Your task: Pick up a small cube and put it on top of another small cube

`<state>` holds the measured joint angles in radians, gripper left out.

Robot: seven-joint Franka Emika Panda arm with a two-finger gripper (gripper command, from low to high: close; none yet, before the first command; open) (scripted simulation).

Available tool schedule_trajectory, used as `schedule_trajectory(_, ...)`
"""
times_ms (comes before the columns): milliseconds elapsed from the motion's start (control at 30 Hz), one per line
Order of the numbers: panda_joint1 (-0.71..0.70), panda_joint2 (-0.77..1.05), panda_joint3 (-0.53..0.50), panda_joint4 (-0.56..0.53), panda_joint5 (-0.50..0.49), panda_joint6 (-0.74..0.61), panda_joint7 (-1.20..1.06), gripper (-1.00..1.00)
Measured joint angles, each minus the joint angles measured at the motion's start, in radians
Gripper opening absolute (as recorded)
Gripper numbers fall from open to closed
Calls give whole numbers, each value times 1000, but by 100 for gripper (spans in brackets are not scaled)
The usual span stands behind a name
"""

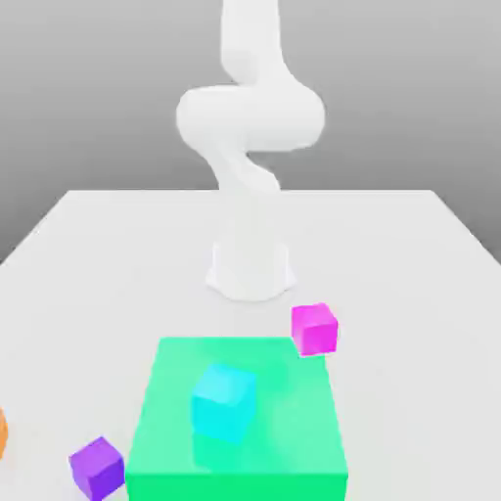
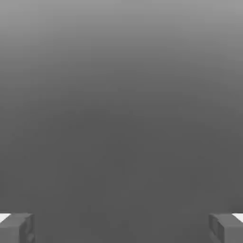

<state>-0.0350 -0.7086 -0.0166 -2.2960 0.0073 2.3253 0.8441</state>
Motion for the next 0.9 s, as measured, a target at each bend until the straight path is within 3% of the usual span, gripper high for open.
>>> schedule_trajectory(500,-183,549,-134,23,55,154,260,0)
schedule_trajectory(900,-340,990,-227,43,164,272,420,0)
